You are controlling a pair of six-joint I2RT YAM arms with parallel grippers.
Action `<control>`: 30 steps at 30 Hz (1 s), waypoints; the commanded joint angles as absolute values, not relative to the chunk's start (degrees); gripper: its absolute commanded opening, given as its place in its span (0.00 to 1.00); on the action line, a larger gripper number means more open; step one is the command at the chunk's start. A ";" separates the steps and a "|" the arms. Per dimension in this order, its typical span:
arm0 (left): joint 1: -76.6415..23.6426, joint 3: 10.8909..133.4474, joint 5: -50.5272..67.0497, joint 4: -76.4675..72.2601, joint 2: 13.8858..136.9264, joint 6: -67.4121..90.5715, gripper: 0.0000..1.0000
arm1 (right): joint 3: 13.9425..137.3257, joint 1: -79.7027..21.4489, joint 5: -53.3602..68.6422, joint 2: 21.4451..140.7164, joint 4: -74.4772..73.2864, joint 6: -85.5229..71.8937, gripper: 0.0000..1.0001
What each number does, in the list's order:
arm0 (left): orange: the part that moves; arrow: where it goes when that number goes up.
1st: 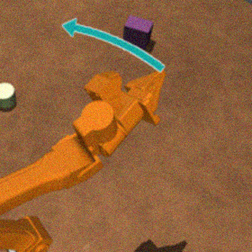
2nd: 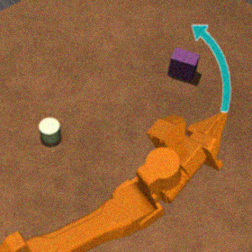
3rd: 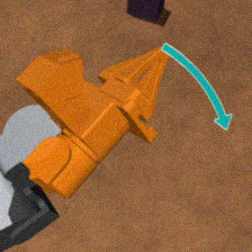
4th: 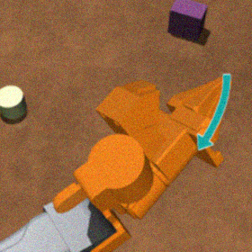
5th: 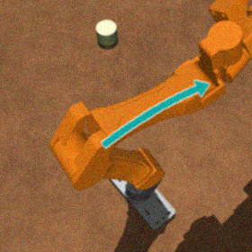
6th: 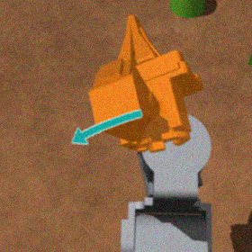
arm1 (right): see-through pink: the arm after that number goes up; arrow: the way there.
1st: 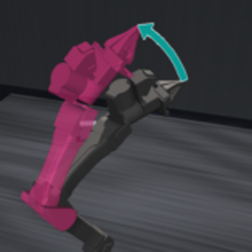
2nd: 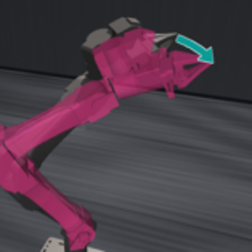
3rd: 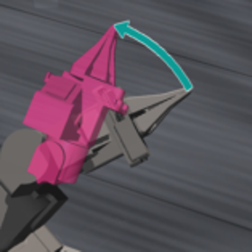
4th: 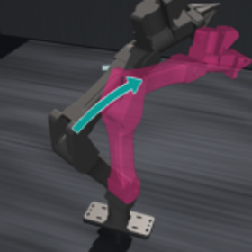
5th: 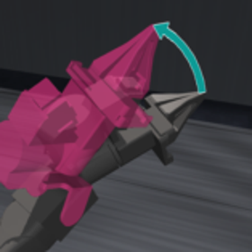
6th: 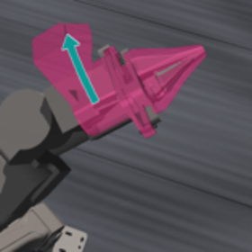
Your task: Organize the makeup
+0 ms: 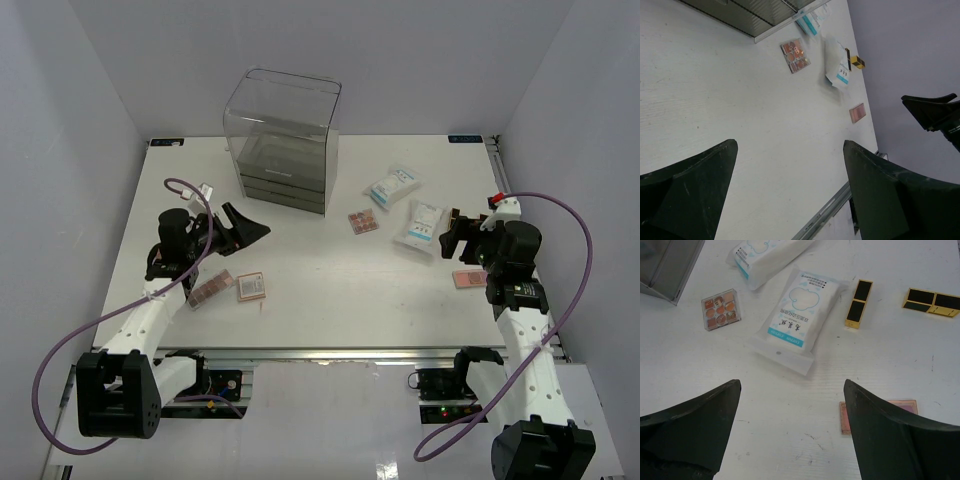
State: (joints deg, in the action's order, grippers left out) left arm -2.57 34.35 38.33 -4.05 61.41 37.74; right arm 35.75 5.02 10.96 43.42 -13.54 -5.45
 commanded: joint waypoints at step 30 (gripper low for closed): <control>-0.92 41.09 34.21 -36.43 84.71 67.93 0.70 | 29.27 5.27 56.13 40.80 -11.52 28.72 0.99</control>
State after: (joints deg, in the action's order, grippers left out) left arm -0.89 37.76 34.43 -26.94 80.50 63.26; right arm 30.03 5.13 52.77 41.04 -13.47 26.59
